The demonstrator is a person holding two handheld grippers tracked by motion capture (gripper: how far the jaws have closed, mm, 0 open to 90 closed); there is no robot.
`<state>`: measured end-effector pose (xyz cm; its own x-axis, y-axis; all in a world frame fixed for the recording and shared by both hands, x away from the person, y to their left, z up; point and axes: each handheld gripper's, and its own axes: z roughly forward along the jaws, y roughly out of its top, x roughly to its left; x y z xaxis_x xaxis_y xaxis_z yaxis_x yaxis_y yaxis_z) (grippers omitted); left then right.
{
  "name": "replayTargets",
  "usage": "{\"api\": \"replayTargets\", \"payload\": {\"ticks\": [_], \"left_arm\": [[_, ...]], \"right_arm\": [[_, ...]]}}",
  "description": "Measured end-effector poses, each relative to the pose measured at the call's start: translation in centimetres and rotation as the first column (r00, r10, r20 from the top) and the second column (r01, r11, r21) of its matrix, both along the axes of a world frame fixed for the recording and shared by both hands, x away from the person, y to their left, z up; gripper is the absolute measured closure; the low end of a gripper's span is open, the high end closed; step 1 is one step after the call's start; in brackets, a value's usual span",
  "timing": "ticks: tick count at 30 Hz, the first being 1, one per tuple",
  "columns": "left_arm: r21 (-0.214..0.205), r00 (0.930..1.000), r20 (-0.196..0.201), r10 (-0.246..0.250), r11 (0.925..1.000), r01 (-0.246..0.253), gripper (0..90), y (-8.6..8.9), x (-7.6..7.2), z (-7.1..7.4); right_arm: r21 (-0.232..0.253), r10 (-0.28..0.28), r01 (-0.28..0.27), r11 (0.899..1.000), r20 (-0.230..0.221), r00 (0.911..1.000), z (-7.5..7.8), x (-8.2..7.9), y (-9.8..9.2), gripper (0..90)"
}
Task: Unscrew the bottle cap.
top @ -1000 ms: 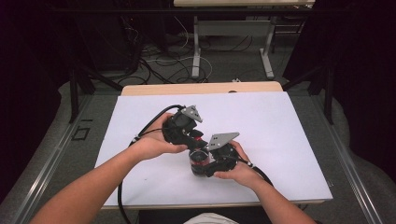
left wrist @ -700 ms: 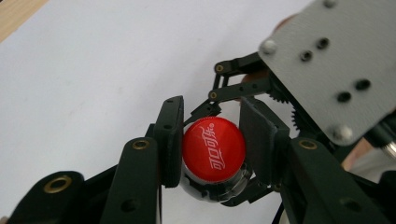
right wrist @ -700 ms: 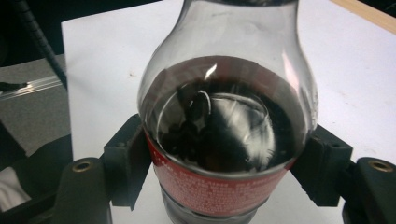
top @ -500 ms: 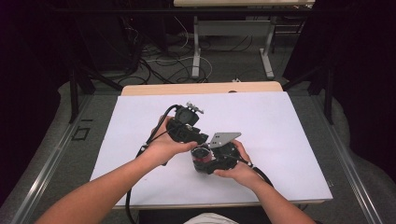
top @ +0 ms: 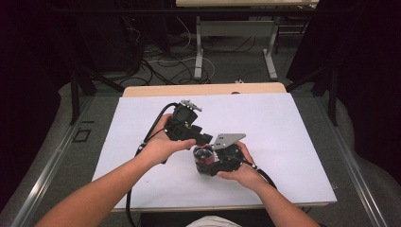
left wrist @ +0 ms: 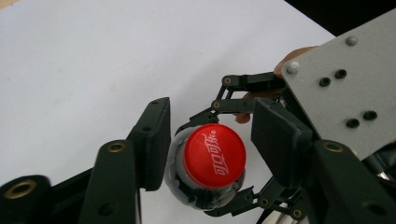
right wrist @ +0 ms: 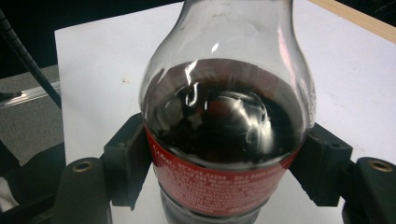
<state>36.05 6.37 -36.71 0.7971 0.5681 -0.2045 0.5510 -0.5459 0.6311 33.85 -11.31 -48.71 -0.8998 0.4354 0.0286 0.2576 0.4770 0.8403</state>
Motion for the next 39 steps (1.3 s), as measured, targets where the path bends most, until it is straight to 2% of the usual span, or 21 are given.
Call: {"api": "replayTargets", "payload": {"ticks": [1,4,8,10,11,12,13,14,15,18,20,22,23,27,30,31,32,34,35,37,39], "left_arm": [[-0.015,0.9998,-0.003,-0.018,0.9997,0.018,46.1,0.1,0.0,0.0],[-0.024,0.9964,0.022,-0.082,0.9963,0.082,46.0,0.5,0.0,0.0],[-0.017,0.987,0.034,-0.157,0.9873,0.158,47.2,0.9,0.2,-0.1],[-0.031,0.9788,0.02,-0.204,0.9784,0.204,49.0,1.2,0.4,-0.2],[-0.049,0.9757,0.027,-0.217,0.9746,0.218,50.0,1.2,0.4,-0.3],[-0.038,0.9698,0.025,-0.242,0.9692,0.243,51.7,1.3,0.5,-0.3],[-0.04,0.9688,0.028,-0.246,0.9681,0.247,51.7,1.3,0.5,-0.4],[-0.027,0.9637,0.035,-0.265,0.9637,0.266,57.3,1.4,0.5,-0.4],[-0.01,0.964,0.04,-0.263,0.9646,0.264,57.3,1.4,0.5,-0.4],[-0.016,0.9622,0.049,-0.268,0.9631,0.269,61.0,1.4,0.4,-0.5],[-0.003,0.9645,0.05,-0.259,0.9656,0.26,61.3,1.4,0.3,-0.3],[0.007,0.9728,0.058,-0.224,0.9746,0.224,61.4,1.1,-0.1,-0.3],[-0.003,0.9784,0.048,-0.201,0.9795,0.201,61.4,1.0,-0.3,-0.3],[0.012,0.9944,0.028,-0.102,0.9948,0.101,61.5,0.5,-0.7,-0.2],[0.012,0.9997,0.018,-0.014,0.9998,0.014,61.6,0.1,-1.0,-0.2],[0.013,0.9999,0.012,0.01,0.9999,-0.011,61.5,-0.1,-1.1,-0.2],[0.032,0.9997,0.021,0.012,0.9994,-0.013,61.5,-0.1,-1.0,-0.1],[0.017,0.9966,0.011,0.082,0.9965,-0.082,61.5,-0.5,-1.2,-0.2],[0.023,0.9946,0.0,0.103,0.9944,-0.103,61.5,-0.6,-1.2,-0.2],[0.019,0.984,-0.033,0.175,0.9844,-0.175,61.5,-0.8,-1.1,-0.2],[0.031,0.9783,-0.048,0.202,0.9792,-0.2,61.4,-0.8,-1.0,-0.1]], "right_arm": [[-0.001,0.002,-0.002,1.0,-0.006,1.0,0.0,-0.1,-0.1,28.8],[0.013,0.0,0.0,1.0,0.003,1.0,-0.1,-0.1,0.0,28.8],[0.024,0.013,-0.013,1.0,-0.001,0.9999,0.0,-0.1,-0.1,28.8],[0.033,0.029,-0.028,0.999,-0.004,0.9996,0.1,-0.1,-0.1,28.8],[0.04,0.027,-0.027,0.999,-0.007,0.9996,0.1,-0.2,-0.1,28.8],[0.047,0.039,-0.038,0.998,-0.007,0.9992,0.1,-0.3,0.0,28.8],[0.047,0.039,-0.038,0.998,-0.007,0.9992,0.1,-0.3,0.0,28.8],[0.046,0.049,-0.049,0.998,-0.003,0.9988,0.1,-0.3,0.0,28.8],[0.046,0.049,-0.049,0.998,-0.003,0.9988,0.1,-0.3,0.0,28.8],[0.035,0.066,-0.065,0.997,-0.012,0.9978,0.1,-0.3,0.0,28.8],[0.035,0.062,-0.062,0.997,-0.012,0.998,0.1,-0.4,0.0,28.8],[0.034,0.058,-0.058,0.998,-0.009,0.9983,0.2,-0.4,0.0,28.8],[0.041,0.049,-0.049,0.998,-0.004,0.9988,0.1,-0.4,0.1,28.8],[0.033,0.026,-0.026,0.999,0.007,0.9996,0.1,-0.4,0.2,28.8],[0.027,-0.001,0.001,1.0,0.016,0.9999,0.1,-0.5,0.2,28.8],[0.014,-0.004,0.003,1.0,0.012,0.9999,0.1,-0.5,0.2,28.8],[0.016,-0.016,0.016,1.0,0.022,0.9996,0.1,-0.5,0.2,28.8],[0.006,-0.03,0.029,1.0,0.028,0.9992,0.0,-0.5,0.2,28.8],[0.006,-0.03,0.029,1.0,0.028,0.9992,0.0,-0.5,0.2,28.8],[-0.003,-0.037,0.037,0.999,0.024,0.999,0.0,-0.4,0.1,28.8],[0.001,-0.049,0.049,0.999,0.026,0.9985,-0.1,-0.3,0.1,28.8]]}}
